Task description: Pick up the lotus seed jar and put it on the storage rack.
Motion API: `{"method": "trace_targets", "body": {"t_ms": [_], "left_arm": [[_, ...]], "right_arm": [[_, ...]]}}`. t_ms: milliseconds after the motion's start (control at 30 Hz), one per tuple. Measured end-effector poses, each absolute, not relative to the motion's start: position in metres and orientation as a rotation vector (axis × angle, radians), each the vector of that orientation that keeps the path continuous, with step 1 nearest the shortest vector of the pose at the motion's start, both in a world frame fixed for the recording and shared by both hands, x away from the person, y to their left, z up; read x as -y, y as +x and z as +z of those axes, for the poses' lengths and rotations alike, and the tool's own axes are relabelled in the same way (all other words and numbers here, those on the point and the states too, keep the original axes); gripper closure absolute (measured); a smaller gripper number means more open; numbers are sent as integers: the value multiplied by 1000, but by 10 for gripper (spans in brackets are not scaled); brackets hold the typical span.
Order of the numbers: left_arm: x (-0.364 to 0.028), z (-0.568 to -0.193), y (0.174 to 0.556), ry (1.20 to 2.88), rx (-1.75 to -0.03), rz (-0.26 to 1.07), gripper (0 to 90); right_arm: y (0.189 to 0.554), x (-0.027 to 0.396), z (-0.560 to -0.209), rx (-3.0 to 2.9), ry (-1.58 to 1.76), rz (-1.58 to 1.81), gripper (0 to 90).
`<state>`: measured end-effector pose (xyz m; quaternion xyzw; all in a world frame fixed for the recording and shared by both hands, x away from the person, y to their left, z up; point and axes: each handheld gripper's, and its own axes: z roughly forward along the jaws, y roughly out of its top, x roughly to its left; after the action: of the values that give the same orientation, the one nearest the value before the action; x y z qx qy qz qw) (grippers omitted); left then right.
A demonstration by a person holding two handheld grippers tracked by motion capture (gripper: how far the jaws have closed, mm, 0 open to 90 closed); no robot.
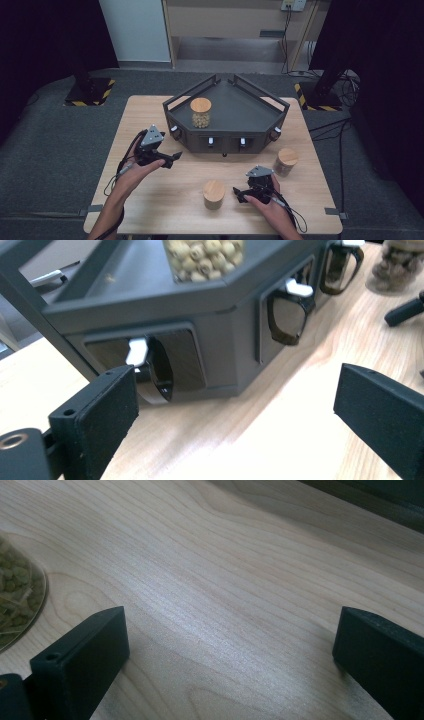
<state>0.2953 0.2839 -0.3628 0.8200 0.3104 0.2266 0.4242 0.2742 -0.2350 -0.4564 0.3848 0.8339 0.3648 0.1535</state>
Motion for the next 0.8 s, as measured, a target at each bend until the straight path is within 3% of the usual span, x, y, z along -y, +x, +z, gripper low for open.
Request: {"method": "trace_targets", "body": {"t_ms": [800], "left_arm": [[-291,-393,254,2049,-892,574,28]], "right_arm": [[275,236,-456,-2399,1101,1048,8]]}}
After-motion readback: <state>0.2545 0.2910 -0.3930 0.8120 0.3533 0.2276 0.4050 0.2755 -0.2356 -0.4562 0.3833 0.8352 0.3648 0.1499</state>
